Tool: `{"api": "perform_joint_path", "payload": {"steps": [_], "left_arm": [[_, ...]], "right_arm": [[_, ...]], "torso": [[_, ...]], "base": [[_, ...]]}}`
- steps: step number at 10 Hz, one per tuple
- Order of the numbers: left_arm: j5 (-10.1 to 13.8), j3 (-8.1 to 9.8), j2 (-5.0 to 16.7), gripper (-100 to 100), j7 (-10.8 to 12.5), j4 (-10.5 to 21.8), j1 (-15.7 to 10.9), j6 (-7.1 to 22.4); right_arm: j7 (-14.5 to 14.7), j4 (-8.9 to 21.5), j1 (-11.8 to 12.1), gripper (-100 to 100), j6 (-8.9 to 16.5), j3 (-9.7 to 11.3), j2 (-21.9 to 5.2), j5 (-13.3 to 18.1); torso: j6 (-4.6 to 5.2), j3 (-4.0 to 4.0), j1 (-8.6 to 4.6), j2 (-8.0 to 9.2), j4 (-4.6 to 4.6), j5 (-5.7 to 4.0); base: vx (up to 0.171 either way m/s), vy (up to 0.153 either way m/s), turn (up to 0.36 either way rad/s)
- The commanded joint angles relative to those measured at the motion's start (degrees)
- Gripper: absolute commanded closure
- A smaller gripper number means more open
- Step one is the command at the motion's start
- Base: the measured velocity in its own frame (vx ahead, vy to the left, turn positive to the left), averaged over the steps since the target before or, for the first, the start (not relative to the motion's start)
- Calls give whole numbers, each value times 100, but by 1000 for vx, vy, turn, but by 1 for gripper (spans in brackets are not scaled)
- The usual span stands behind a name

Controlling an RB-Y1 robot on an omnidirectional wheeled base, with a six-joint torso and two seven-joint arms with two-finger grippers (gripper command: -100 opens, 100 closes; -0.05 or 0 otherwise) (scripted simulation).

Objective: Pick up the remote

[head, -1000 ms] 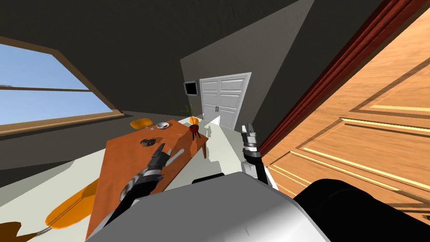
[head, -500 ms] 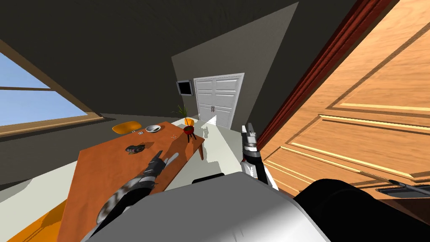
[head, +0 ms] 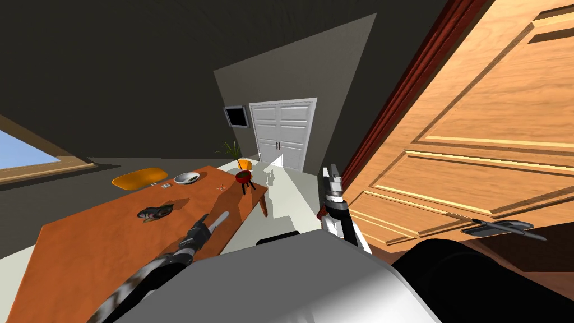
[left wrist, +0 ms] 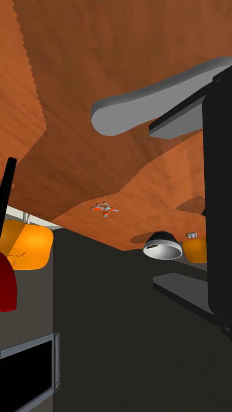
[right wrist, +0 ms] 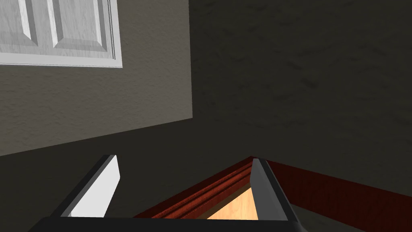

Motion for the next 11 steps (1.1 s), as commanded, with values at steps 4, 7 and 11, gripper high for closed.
{"api": "perform_joint_path", "payload": {"steps": [4,7,11], "left_arm": [[580,111,318,-100,187,643,152,659],[847,161,452,-100,270,902,202,949],[1367,260,696,-100,434,1380,293,1477]], "right_arm": [[0,0,1,0,0,-1,0,0],[0,0,1,0,0,0,0,0],[0,0,1,0,0,-1,0,0]], "torso": [[-2,1,5,1,0,2],[-2,-2,4,-4,-1,1],[-2,-1,5,-2,-1,1]], "base": [[43,-17,-144],[51,-14,-112],[51,-12,-132]]}}
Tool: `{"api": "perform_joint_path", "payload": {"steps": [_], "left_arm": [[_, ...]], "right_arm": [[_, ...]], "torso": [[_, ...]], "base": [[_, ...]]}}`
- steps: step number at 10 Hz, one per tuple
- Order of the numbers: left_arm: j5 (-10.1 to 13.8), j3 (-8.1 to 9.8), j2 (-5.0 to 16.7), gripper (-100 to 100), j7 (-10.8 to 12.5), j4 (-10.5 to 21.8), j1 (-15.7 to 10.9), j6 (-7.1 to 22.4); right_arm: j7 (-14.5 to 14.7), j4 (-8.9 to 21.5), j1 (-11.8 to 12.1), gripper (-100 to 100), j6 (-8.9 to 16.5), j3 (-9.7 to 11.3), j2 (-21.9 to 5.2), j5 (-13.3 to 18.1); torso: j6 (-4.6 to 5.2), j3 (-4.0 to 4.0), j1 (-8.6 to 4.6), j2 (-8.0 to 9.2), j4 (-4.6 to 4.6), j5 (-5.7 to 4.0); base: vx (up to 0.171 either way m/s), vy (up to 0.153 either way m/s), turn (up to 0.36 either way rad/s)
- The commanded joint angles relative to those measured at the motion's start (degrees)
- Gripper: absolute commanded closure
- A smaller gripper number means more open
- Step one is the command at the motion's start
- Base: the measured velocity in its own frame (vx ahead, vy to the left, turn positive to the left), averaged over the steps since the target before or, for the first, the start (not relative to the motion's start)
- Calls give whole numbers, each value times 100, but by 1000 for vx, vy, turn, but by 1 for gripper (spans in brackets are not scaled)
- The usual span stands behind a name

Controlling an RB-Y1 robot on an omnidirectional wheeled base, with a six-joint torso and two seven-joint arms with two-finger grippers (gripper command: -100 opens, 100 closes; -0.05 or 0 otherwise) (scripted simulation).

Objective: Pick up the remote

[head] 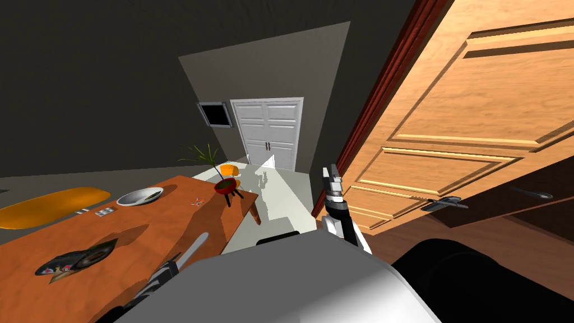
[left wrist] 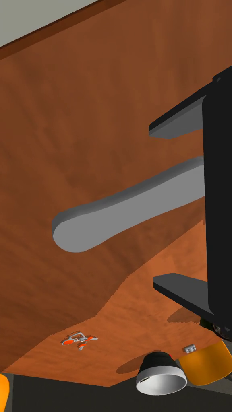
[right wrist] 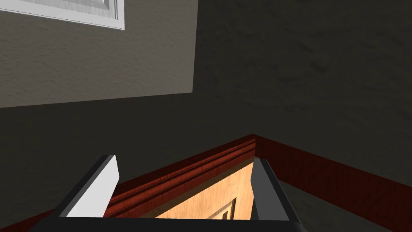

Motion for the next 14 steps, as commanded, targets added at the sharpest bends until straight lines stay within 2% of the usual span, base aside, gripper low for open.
{"api": "perform_joint_path", "payload": {"steps": [1,2,3,4,5,6,7,8,9,10,11,12,14], "left_arm": [[257,105,64,-100,86,163,88,286],[257,105,64,-100,86,163,88,401],[468,154,162,-100,165,389,125,611],[521,154,162,-100,165,389,125,658],[737,203,251,-100,243,608,158,854],[738,203,251,-100,243,597,158,911],[914,253,331,-100,318,743,188,1156],[1043,253,331,-100,318,818,188,1156],[1248,304,404,-100,390,1012,214,1395],[1298,304,404,-100,390,1019,214,1395],[1483,356,471,-100,460,1211,237,1624],[1549,356,471,-100,460,1211,237,1624],[1924,456,587,-100,590,1565,274,1984]], "right_arm": [[0,0,0,0,0,0,0,0],[0,0,0,0,0,0,0,0],[0,0,0,0,0,0,0,0],[0,0,0,0,0,0,0,0],[0,0,0,0,0,0,0,0],[0,0,0,0,0,0,0,0],[0,0,0,0,0,0,0,0],[0,0,0,0,0,0,0,0],[0,0,0,0,0,0,0,0],[0,0,0,0,0,0,0,0],[0,0,0,0,0,0,0,0],[0,0,0,0,0,0,0,0],[0,0,0,0,0,0,0,0]], "torso": [[0,0,0,0,0,0],[2,0,1,-1,0,0],[-1,0,2,1,0,0],[1,-2,2,-5,-1,0],[-1,-2,2,-3,-1,0],[1,-2,1,-4,-1,0],[-1,-2,4,-2,-1,1],[0,-3,4,-5,-1,0],[-1,-2,5,-3,-1,2],[1,-3,8,-6,-1,1],[-1,-1,6,-1,-1,1],[0,1,8,1,0,2],[1,-2,9,-5,-1,2]], "base": [[54,-2,-171],[50,1,-88],[69,-7,-135],[57,5,-75],[65,4,-153],[56,8,-83],[67,6,-108],[56,11,-78],[68,18,-132],[52,16,-78],[45,22,-121],[42,18,-64],[89,30,-131]]}}
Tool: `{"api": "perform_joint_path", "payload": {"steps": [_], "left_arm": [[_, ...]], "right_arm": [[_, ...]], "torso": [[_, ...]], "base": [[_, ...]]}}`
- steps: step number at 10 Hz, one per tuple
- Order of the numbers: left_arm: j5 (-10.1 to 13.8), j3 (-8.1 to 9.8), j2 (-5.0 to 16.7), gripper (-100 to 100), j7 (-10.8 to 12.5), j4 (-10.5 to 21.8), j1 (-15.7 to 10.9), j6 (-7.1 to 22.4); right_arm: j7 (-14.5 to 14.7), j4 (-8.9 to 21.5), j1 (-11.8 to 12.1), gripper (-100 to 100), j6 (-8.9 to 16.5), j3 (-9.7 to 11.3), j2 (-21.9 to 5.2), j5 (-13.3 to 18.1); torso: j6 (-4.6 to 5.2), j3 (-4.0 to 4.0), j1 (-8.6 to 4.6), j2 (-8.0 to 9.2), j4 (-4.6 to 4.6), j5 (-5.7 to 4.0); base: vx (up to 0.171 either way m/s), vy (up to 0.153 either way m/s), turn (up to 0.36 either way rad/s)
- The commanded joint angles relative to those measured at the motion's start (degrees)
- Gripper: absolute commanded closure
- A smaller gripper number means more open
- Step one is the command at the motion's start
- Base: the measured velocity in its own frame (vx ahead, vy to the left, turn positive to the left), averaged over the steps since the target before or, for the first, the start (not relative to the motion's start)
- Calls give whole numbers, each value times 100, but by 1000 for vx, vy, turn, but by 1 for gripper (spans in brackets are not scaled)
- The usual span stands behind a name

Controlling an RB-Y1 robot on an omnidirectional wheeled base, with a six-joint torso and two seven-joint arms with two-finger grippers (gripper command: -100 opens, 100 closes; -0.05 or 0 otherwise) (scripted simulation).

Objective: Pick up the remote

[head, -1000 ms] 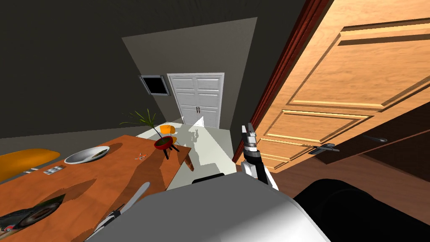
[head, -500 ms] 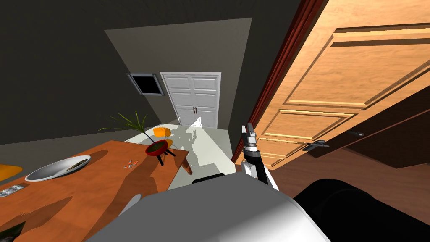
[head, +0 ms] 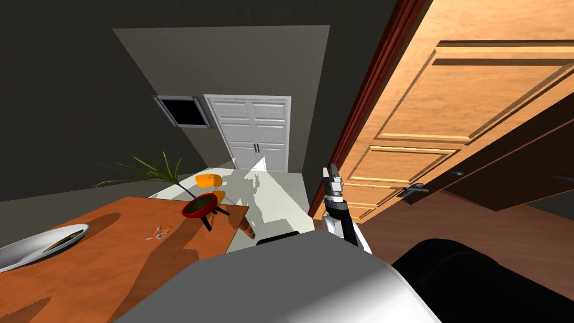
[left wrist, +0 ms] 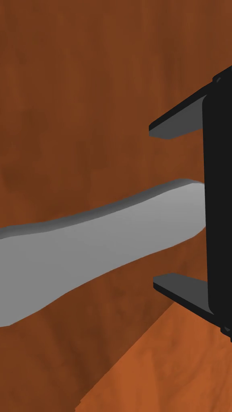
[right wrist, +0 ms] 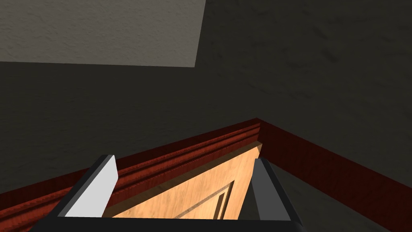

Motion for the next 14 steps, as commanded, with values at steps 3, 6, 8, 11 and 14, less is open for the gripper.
{"api": "perform_joint_path", "payload": {"steps": [3,6,8,11,14], "left_arm": [[488,148,83,-100,247,319,63,600],[906,222,150,-100,348,586,79,964],[1126,253,173,-100,392,702,84,1116],[1562,322,214,-100,496,976,91,1482],[1673,332,214,-100,539,1042,87,1579]], "right_arm": [[0,0,0,0,0,0,0,0],[0,0,0,0,0,0,0,0],[0,0,0,0,0,0,0,0],[0,0,0,0,0,0,0,0],[0,0,0,0,0,0,0,0]], "torso": [[0,5,-2,9,2,0],[-1,6,-8,12,2,-1],[-2,6,-5,12,2,0],[-1,4,-5,7,1,0],[-3,10,-11,18,3,-1]], "base": [[71,39,-83],[66,27,-73],[53,32,-41],[69,32,-66],[37,20,-21]]}}
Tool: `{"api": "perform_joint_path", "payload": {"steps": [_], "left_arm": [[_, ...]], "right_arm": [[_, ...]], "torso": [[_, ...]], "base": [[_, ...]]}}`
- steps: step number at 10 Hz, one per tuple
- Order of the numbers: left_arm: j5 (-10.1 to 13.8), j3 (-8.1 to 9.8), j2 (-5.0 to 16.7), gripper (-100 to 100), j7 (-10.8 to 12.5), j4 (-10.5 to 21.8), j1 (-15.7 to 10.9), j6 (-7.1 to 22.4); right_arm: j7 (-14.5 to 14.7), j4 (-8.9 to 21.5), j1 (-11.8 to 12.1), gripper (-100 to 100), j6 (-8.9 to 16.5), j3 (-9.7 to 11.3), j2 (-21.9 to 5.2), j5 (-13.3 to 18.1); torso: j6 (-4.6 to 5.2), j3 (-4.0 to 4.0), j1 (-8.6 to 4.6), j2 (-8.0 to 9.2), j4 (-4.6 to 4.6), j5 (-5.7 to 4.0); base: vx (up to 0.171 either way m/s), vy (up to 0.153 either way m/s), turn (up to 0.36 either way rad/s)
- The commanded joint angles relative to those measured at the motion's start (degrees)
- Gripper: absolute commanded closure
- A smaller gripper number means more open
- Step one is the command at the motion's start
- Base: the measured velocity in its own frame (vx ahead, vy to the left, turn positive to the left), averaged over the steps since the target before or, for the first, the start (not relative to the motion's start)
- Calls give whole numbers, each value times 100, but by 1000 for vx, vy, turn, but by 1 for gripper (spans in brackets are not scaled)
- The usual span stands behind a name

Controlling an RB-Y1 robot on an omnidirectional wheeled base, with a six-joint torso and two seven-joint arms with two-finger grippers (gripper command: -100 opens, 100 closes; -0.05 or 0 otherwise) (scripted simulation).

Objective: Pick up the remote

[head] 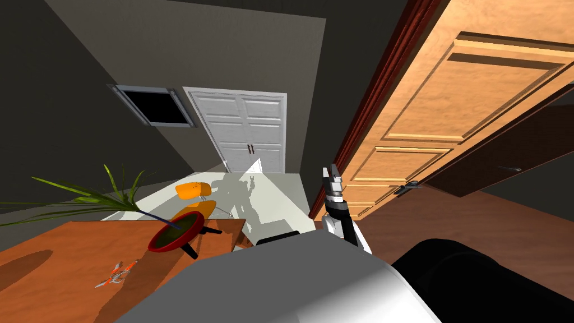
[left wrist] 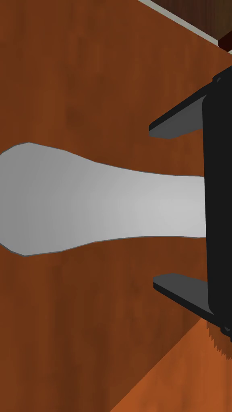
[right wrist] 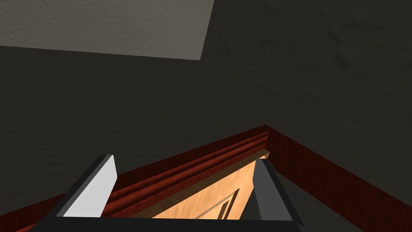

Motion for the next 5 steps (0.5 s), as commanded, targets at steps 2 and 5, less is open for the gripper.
{"api": "perform_joint_path", "payload": {"steps": [2,5], "left_arm": [[-155,-50,-182,-100,-57,169,-156,-109],[-228,-71,-297,-100,-129,294,-247,-170]], "right_arm": [[0,0,0,0,0,0,0,0],[0,0,0,0,0,0,0,0]], "torso": [[0,4,-3,6,1,-1],[0,7,19,11,3,5]], "base": [[4,17,7],[0,51,6]]}}
